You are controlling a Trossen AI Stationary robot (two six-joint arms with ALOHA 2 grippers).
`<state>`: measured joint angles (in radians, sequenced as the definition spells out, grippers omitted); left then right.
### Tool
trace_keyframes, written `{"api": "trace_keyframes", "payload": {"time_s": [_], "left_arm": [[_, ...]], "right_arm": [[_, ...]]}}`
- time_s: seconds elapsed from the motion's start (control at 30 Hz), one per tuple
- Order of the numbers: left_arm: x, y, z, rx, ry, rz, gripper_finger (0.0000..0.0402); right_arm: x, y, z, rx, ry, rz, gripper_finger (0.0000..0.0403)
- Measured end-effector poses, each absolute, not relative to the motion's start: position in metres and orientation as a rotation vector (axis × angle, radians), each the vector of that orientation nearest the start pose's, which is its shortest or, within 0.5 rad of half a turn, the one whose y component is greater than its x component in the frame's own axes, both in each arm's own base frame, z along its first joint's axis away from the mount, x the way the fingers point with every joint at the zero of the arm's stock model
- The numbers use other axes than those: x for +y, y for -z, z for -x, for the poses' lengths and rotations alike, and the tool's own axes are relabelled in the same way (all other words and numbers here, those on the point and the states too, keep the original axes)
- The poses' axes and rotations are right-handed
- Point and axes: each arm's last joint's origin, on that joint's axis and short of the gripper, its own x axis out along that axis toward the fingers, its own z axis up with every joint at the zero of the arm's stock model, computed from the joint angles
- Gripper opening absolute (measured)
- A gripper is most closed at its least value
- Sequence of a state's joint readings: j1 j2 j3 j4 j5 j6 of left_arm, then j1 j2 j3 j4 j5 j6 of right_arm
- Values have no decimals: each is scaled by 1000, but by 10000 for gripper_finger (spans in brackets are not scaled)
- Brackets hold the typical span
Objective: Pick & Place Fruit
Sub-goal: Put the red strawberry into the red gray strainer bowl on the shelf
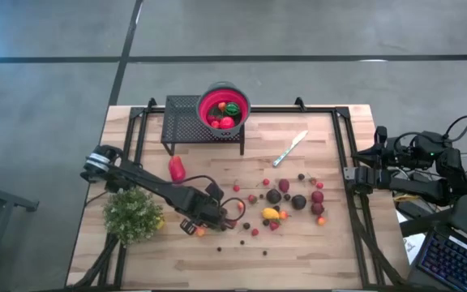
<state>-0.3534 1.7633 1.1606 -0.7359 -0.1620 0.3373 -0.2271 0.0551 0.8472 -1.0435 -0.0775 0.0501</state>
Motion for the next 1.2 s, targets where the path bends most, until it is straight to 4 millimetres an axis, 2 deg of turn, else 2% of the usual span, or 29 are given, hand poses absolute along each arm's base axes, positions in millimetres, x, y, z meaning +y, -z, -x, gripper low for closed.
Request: {"api": "trace_keyframes", "payload": {"time_s": [0.33,0.97,1.2], "left_arm": [[-108,-170,-305,1286,388,-629,159],[-107,-170,-306,1279,364,-646,14],[-106,-171,-306,1278,328,-676,21]], "right_arm": [[7,-311,20,245,155,-88,8],[7,-311,20,245,155,-88,8],[7,-311,20,245,155,-89,8]]}}
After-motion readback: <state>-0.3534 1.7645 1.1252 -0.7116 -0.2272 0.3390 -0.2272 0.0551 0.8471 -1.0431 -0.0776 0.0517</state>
